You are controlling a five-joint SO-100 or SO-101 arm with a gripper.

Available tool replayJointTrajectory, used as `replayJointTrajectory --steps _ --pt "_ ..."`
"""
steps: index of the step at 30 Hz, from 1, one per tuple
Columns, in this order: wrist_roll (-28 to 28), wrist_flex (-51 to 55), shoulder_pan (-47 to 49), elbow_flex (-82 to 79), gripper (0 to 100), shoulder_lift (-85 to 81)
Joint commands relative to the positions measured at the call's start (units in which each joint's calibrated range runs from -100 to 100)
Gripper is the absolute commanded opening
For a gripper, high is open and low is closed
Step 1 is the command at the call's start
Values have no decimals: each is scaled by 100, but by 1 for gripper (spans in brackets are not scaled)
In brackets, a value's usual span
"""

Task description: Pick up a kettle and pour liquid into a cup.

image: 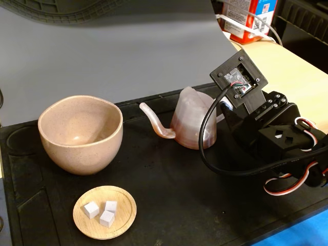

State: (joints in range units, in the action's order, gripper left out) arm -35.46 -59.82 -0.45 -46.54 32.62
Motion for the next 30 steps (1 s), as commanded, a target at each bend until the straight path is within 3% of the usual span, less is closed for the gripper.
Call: replayJointTrajectory --steps 1,5,7,9,27,30 --pt "-25 -23 -73 81 15 -276" --pt "-30 -5 -80 81 15 -267" --pt "-30 -5 -88 81 4 -267" --pt "-35 -5 -88 81 1 -267" --pt "-172 -92 -19 35 0 -378" --pt "-172 245 -80 -191 0 -1120"
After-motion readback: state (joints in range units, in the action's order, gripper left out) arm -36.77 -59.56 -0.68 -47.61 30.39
